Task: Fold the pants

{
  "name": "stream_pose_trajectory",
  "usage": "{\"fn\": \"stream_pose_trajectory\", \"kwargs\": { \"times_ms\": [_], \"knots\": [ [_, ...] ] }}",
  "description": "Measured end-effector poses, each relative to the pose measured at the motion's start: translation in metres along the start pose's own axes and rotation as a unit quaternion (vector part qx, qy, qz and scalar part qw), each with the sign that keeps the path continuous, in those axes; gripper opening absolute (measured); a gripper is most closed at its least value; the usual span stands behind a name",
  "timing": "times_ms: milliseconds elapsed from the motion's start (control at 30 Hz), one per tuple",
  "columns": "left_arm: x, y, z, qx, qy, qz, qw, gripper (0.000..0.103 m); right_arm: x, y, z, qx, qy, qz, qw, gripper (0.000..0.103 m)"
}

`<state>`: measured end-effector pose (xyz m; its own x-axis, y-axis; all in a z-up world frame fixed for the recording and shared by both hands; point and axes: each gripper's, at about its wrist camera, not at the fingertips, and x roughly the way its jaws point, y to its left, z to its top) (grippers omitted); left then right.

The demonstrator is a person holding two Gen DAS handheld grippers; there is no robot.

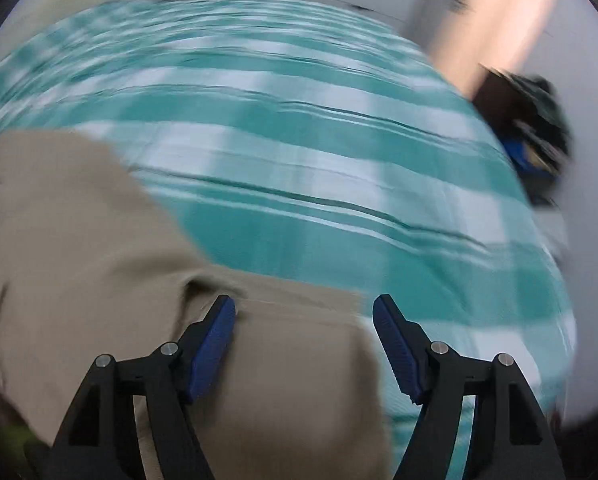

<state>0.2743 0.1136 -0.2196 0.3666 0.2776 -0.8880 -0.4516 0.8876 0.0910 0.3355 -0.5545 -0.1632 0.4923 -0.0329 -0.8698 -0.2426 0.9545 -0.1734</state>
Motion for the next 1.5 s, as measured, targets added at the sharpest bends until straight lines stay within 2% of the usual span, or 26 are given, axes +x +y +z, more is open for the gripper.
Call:
{"fn": "stream_pose_trajectory", "kwargs": {
  "times_ms": [100,167,233,367,433,500,567,600,633,700,833,1500],
  "knots": [
    [-0.03,0.011,-0.023,-0.011,0.016,-0.042,0.9989,0.102,-0.025,-0.018,0.001,0.081,-0.033,-0.001,0.996,0.074],
    [-0.048,0.015,-0.046,-0.003,0.012,-0.061,0.9981,0.102,-0.046,0.002,0.005,0.098,-0.059,0.019,0.993,0.078],
    [-0.062,0.019,-0.07,0.009,0.006,-0.068,0.9976,0.102,-0.064,0.041,0.006,0.094,-0.082,0.053,0.991,0.079],
    [-0.074,0.022,-0.113,0.027,-0.004,-0.061,0.9978,0.102,-0.086,0.144,-0.008,0.062,-0.097,0.166,0.979,0.079],
    [-0.074,0.022,-0.13,0.043,-0.015,-0.048,0.9978,0.102,-0.088,0.194,-0.02,0.038,-0.093,0.216,0.971,0.079],
    [-0.076,0.021,-0.136,0.059,-0.039,-0.044,0.9965,0.102,-0.077,0.233,-0.031,0.01,-0.074,0.239,0.968,0.079],
    [-0.074,0.021,-0.135,0.058,-0.039,-0.048,0.9964,0.102,-0.057,0.266,-0.044,-0.016,-0.038,0.243,0.969,0.081],
    [-0.073,0.023,-0.134,0.054,-0.037,-0.052,0.9965,0.103,-0.045,0.279,-0.051,-0.031,-0.02,0.218,0.975,0.081],
    [-0.071,0.024,-0.134,0.052,-0.035,-0.054,0.9965,0.103,-0.042,0.286,-0.056,-0.041,-0.025,0.2,0.979,0.082],
    [-0.07,0.024,-0.135,0.054,-0.035,-0.054,0.9965,0.103,-0.044,0.291,-0.061,-0.049,-0.037,0.195,0.979,0.088],
    [-0.069,0.022,-0.136,0.057,-0.034,-0.05,0.9965,0.102,-0.04,0.285,-0.065,-0.04,-0.042,0.207,0.977,0.089],
    [-0.068,0.019,-0.141,0.064,-0.044,-0.034,0.9964,0.103,-0.048,0.286,-0.068,-0.043,-0.052,0.207,0.976,0.089]
  ]
}}
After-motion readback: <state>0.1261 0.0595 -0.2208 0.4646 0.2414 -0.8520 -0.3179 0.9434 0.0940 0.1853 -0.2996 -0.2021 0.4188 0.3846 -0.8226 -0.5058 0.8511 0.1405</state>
